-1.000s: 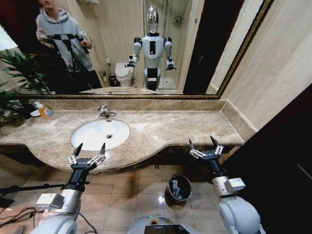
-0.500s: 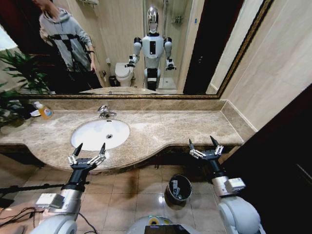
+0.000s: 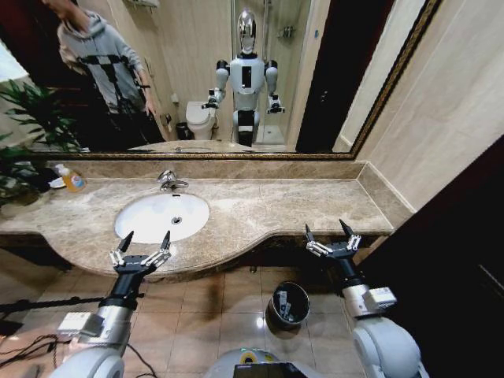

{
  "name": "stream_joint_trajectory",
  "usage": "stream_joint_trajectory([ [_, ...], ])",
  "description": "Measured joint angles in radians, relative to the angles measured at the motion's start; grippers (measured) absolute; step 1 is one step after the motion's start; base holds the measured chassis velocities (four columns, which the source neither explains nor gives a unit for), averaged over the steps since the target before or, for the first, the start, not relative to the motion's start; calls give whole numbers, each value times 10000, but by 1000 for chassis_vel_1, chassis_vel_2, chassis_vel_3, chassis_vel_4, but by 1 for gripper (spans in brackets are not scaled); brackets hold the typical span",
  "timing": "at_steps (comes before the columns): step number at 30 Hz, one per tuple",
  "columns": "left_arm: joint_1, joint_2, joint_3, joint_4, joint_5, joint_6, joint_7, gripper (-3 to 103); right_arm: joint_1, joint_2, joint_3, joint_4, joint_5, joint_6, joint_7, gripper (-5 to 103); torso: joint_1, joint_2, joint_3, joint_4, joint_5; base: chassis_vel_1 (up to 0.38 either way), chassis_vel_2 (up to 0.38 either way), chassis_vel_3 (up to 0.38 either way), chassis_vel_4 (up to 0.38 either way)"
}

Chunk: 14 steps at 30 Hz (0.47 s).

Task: Pick up the trash from the sink and place it in the trash bin.

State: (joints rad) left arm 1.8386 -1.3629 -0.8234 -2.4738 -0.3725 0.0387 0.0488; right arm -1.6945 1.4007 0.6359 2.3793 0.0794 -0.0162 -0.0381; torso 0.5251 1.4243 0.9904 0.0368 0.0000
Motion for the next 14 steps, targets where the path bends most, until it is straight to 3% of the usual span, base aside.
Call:
stream_joint_trajectory([
  [14, 0, 0, 0, 0, 0, 0, 0, 100, 0, 0, 0, -2, 7, 0, 0, 100, 0, 0, 0, 0, 0, 0, 0, 0, 0],
])
